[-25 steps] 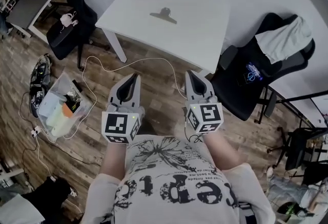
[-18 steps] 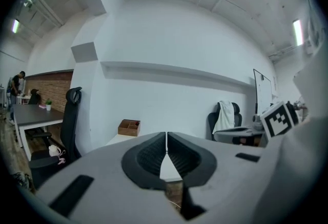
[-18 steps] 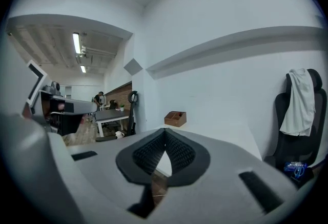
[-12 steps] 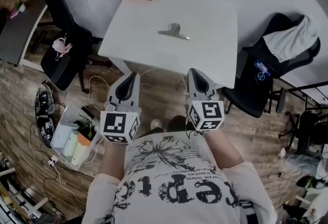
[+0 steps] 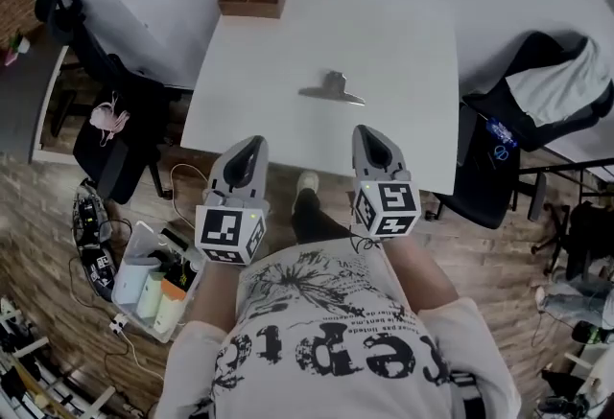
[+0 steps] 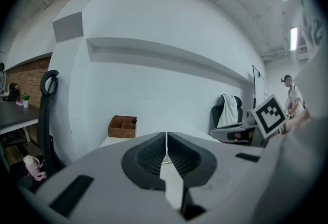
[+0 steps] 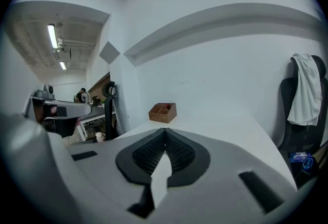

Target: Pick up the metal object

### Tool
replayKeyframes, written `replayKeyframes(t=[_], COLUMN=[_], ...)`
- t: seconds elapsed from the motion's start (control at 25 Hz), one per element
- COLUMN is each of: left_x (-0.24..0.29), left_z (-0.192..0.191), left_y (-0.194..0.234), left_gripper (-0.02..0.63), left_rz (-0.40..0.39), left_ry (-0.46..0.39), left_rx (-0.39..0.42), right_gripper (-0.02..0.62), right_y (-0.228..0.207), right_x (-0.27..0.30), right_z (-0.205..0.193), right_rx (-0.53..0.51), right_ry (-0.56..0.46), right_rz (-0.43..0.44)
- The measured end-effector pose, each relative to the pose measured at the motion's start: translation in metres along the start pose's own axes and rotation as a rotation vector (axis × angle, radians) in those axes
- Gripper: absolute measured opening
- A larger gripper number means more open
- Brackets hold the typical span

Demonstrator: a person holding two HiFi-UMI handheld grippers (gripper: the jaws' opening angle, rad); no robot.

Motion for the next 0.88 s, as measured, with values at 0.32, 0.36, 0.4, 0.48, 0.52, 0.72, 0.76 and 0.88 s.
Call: replayKeyframes(t=[0.32, 0.36, 0.4, 0.48, 0.52, 0.72, 0.76, 0.88], left_x=[0.104, 0.116, 0.126, 0.144, 0.151, 0.178, 0.183, 0.199], left_z=[0.039, 0.042, 0.044, 0.046, 0.048, 0.057, 0.058, 0.060], left_y=[0.046, 0.050, 0.054, 0.062, 0.065, 0.079, 0.081, 0.091], left_gripper=[0.011, 0.012, 0.012, 0.012, 0.012, 0.012, 0.012, 0.012], left_rz=[-0.071, -0.079, -0.085, -0.095, -0.099, -0.137, -0.143, -0.164], left_ry=[-0.030, -0.032, -0.033, -0.025, -0.019, -0.007, -0.004, 0.014], left_rx=[0.046, 0.045, 0.046, 0.051, 0.050, 0.062, 0.072, 0.089], right_gripper=[-0.008, -0.008, -0.008, -0.008, -0.008, 0.007, 0.066, 0.117], right_y=[-0.036, -0.040, -0.045, -0.051, -0.053, -0.060, -0.059, -0.057], right_x=[0.098, 0.108, 0.118, 0.134, 0.140, 0.167, 0.172, 0.191], right_z=[0.029, 0.031, 0.032, 0.032, 0.031, 0.019, 0.016, 0.007], right_rx=[0.074, 0.080, 0.085, 0.092, 0.097, 0.115, 0.121, 0.137], right_ry=[0.070, 0.077, 0.086, 0.110, 0.128, 0.241, 0.264, 0.321], right_rz=[-0.028, -0.031, -0.035, -0.044, -0.050, -0.091, -0.093, -0.102])
Point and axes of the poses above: the fingertips, and each gripper's own axes: x forward along the fingers, y to its left, z out of its top, the point moved 8 cm from there along -x, backward along the fingers, and after that the axes turned 9 degrees about y, right-handed, at the moved point
